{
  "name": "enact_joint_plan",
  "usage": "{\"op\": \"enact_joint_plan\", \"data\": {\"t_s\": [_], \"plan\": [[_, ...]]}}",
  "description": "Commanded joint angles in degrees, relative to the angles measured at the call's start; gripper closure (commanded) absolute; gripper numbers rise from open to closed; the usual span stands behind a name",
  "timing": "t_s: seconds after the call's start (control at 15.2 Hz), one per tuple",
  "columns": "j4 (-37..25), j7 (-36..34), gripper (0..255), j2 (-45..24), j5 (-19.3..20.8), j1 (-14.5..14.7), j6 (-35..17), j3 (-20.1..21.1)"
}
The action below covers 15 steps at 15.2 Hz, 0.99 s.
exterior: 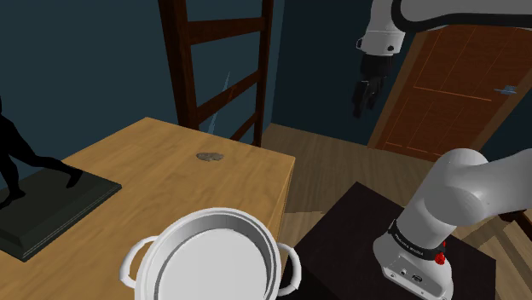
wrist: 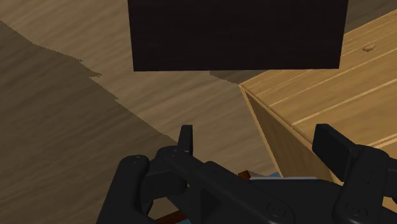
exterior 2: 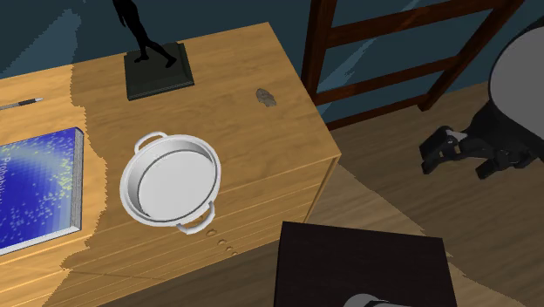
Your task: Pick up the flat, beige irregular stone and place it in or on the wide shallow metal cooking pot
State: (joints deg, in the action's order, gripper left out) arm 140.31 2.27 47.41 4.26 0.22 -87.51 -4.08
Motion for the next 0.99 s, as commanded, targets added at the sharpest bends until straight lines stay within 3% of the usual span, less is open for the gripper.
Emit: {"op": "enact_joint_plan", "data": {"t_s": [0.0, 0.92], "plan": [[0.0, 0.0, 0, 0.0, 0.0, 0.0, 0.0, 0.0], [-12.6, -9.0, 0, -25.2, -7.0, 6.6, -10.8, 10.4]]}}
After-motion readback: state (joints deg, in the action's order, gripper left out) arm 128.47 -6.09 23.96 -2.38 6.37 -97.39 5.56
